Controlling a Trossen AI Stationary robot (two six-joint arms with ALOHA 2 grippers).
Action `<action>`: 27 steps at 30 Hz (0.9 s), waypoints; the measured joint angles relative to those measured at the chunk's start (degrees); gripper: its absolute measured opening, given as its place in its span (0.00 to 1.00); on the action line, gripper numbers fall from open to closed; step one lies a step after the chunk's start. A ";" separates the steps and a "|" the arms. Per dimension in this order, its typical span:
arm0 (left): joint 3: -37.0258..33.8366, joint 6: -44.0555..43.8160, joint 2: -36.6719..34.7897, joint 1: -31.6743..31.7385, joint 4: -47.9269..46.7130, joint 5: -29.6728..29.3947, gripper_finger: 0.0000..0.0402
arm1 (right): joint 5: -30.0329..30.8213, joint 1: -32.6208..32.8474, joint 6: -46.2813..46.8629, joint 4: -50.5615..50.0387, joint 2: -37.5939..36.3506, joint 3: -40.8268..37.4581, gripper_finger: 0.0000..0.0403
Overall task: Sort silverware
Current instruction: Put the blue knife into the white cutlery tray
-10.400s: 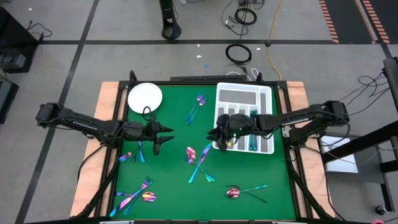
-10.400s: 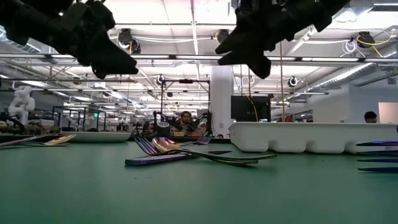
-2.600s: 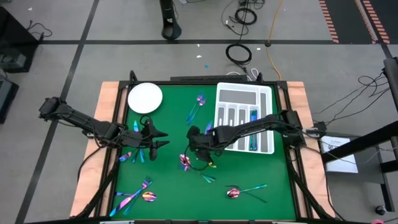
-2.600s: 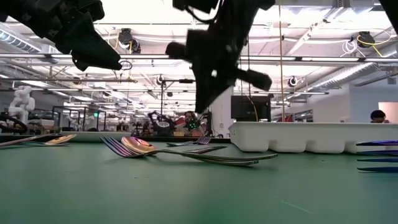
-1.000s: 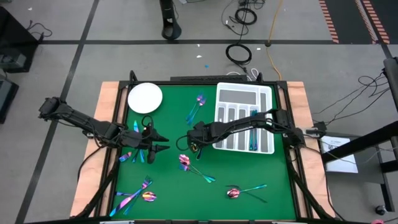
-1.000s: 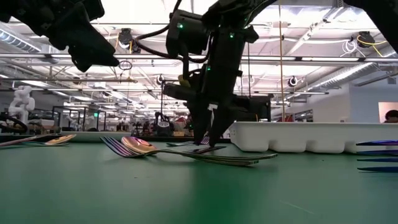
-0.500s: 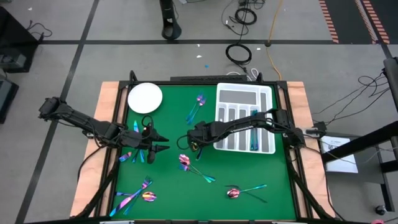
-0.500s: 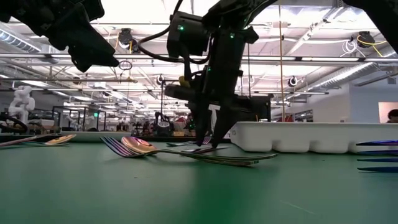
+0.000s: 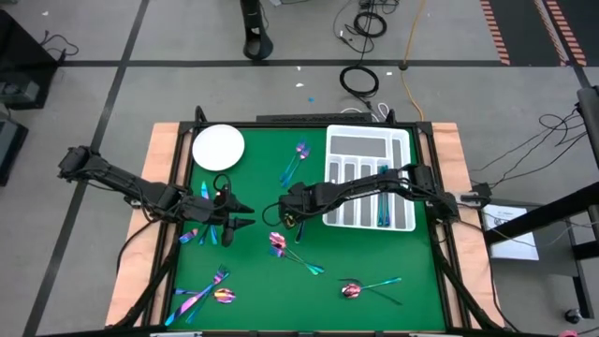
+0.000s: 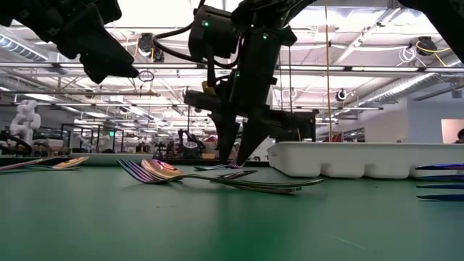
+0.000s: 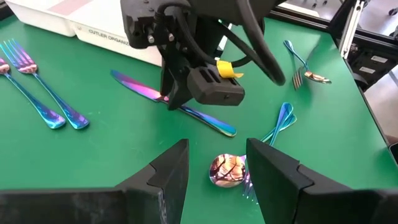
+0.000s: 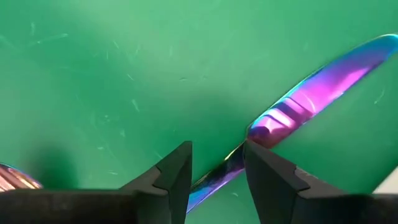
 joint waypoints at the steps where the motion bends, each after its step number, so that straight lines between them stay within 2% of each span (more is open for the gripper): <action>1: 0.00 0.02 0.00 0.00 -0.03 0.00 0.40 | 0.01 0.10 0.35 -0.44 0.00 0.30 0.33; 12: 0.00 0.04 0.00 0.00 -0.18 0.00 0.40 | 0.02 1.13 3.86 -4.08 0.33 0.73 0.33; 27: 0.00 0.04 0.02 0.00 -0.20 0.00 0.40 | -1.34 0.97 0.21 -3.40 2.78 0.73 0.31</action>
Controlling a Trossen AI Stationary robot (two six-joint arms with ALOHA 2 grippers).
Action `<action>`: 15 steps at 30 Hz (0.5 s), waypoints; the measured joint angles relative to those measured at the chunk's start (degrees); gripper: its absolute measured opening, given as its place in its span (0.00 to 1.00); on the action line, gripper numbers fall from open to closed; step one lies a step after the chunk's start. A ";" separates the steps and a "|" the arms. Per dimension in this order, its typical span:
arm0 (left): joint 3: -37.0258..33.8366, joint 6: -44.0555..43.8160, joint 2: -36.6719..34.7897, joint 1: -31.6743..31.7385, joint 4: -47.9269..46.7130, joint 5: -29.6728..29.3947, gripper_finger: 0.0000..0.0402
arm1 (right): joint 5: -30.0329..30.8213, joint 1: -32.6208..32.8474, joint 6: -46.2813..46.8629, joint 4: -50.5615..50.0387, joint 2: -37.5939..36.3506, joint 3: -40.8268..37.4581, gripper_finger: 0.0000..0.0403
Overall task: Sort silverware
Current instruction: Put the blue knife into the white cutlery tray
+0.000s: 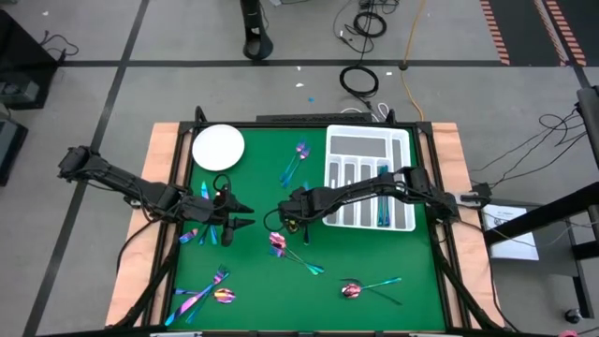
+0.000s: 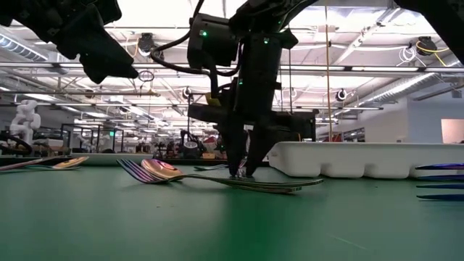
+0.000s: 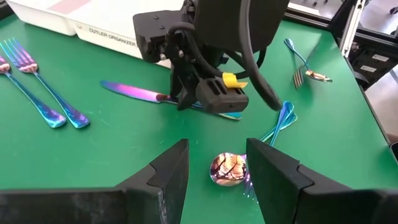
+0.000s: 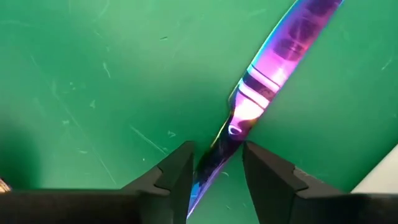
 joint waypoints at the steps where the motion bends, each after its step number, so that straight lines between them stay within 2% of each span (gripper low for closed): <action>1: 0.00 0.00 0.00 0.00 0.04 0.00 0.40 | -0.06 0.00 -0.56 0.02 0.00 0.00 0.30; 11: 0.00 0.02 0.00 0.00 0.00 0.00 0.40 | -0.61 0.02 -5.94 1.70 0.04 -0.04 0.07; 15: 0.00 0.14 0.00 0.00 0.00 0.00 0.40 | -0.62 0.04 -7.48 3.32 0.07 -0.04 0.03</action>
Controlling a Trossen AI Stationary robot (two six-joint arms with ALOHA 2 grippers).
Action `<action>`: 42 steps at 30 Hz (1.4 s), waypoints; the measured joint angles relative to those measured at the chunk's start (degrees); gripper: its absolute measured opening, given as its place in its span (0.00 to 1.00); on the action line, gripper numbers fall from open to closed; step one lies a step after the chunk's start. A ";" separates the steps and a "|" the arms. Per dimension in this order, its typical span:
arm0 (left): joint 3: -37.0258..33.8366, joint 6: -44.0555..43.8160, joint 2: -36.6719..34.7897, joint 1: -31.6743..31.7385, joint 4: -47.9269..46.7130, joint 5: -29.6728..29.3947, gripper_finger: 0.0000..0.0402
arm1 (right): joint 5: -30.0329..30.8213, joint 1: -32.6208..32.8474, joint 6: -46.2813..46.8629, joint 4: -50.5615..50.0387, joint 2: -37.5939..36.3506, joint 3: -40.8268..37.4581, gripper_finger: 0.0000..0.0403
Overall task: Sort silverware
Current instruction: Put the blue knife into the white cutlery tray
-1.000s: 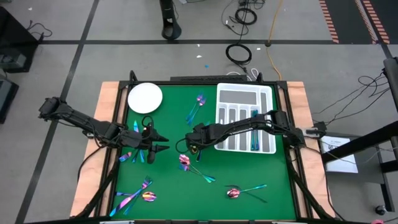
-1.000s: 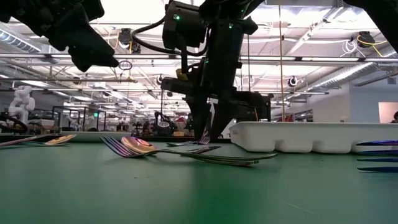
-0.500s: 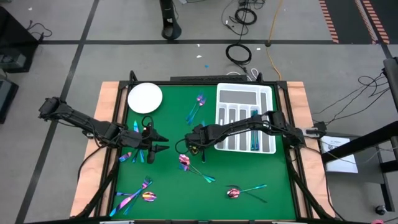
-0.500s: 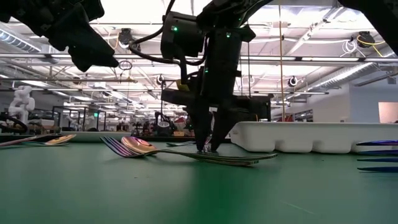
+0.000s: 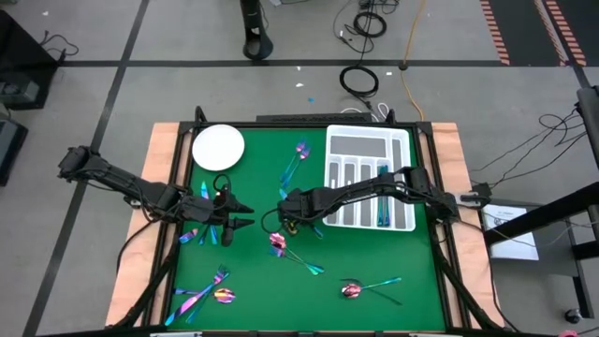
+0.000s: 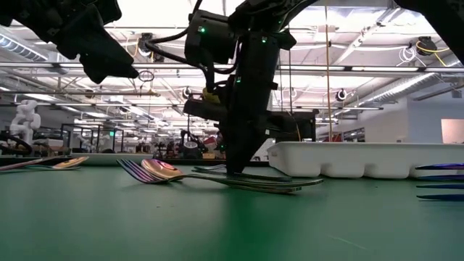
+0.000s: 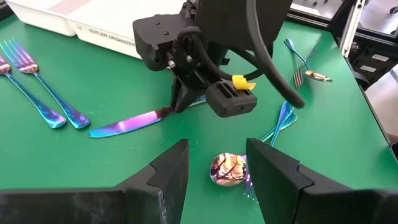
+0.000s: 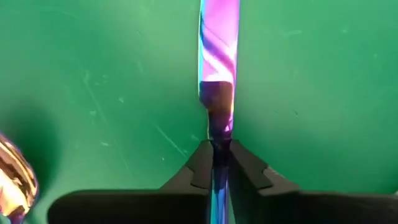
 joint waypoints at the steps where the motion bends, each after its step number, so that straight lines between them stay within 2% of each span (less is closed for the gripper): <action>1: 0.00 0.02 0.00 0.00 0.00 0.00 0.40 | 0.05 0.00 -0.24 0.04 -0.01 0.02 0.02; 15: 0.00 0.17 0.00 0.00 -0.04 0.00 0.40 | 0.23 0.06 -1.40 0.63 -0.09 0.06 0.02; 25: 0.00 0.15 0.00 0.00 -0.04 0.00 0.40 | 0.53 1.70 -7.78 0.22 0.15 4.62 0.09; 31: 0.00 0.15 0.00 0.00 -0.04 0.00 0.40 | 1.38 2.31 -7.99 -0.38 0.10 4.63 0.12; 42: 0.00 -0.03 0.00 0.00 0.00 0.00 0.40 | 3.88 2.32 -9.45 -0.58 0.06 4.63 0.28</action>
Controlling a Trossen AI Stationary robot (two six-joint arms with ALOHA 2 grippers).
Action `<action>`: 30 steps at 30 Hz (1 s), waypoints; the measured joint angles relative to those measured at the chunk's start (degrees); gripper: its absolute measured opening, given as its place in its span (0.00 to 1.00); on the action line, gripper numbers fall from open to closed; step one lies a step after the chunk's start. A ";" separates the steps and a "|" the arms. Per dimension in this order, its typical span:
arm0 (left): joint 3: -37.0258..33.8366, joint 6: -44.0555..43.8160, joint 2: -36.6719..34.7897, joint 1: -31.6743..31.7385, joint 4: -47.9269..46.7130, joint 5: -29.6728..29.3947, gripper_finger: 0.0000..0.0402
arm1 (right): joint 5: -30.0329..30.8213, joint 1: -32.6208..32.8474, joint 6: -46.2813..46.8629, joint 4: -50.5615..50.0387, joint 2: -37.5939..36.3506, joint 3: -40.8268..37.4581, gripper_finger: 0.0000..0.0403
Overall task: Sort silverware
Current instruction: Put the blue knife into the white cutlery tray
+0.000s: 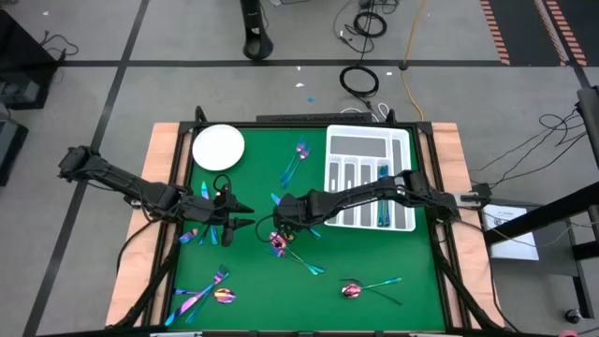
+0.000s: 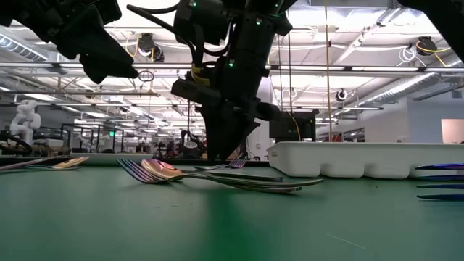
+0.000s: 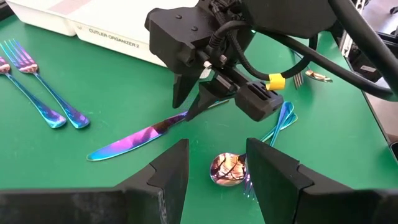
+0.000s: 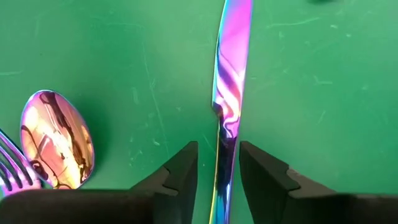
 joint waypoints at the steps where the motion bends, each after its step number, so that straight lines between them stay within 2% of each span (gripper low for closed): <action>1: 0.00 0.00 -0.02 0.02 0.00 0.00 0.40 | -0.02 0.00 0.00 -0.10 -0.04 0.00 0.29; 6: 0.00 0.02 0.00 0.01 0.00 0.00 0.40 | 1.22 0.05 -0.46 -0.19 0.16 0.02 0.30; 17: 0.02 0.20 0.00 0.02 -0.11 -0.02 0.40 | 0.53 0.04 -0.76 -0.30 3.42 -0.05 0.27; 27: 0.02 0.23 0.00 0.01 -0.11 -0.07 0.40 | 0.52 0.08 -0.50 -0.27 3.55 -0.02 0.04; 30: 0.02 0.22 0.00 0.01 -0.10 -0.09 0.40 | 1.95 0.42 -0.46 0.43 3.48 -0.09 0.01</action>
